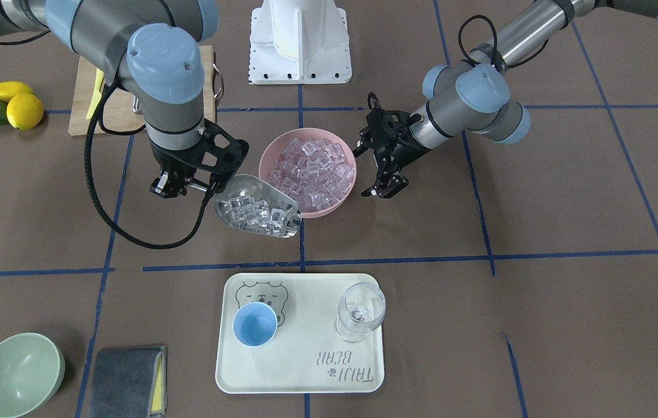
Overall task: Put ice in cup with scoop
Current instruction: 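Carry the loaded scoop to the blue cup on the tray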
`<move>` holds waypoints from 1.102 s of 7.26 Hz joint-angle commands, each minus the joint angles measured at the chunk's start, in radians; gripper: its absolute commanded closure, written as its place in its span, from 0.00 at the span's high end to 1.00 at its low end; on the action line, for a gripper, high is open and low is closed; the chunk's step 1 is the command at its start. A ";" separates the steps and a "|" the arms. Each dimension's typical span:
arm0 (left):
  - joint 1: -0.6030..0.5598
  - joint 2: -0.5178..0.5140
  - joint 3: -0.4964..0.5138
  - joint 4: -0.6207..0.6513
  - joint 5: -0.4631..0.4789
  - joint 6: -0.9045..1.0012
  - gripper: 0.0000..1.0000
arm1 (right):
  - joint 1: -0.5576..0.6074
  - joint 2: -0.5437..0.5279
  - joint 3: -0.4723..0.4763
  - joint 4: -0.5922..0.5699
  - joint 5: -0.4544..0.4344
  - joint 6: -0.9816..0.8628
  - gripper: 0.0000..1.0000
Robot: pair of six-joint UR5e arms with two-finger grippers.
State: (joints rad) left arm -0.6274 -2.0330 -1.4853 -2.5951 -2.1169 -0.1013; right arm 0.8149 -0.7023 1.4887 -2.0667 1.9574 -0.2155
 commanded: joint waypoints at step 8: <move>-0.005 0.020 0.005 0.001 0.002 0.005 1.00 | 0.017 0.279 -0.369 -0.347 -0.234 -0.183 0.00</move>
State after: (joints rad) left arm -0.6343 -2.0134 -1.4823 -2.5945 -2.1154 -0.0983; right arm 0.8400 -0.4404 1.1244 -2.3594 1.7641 -0.3775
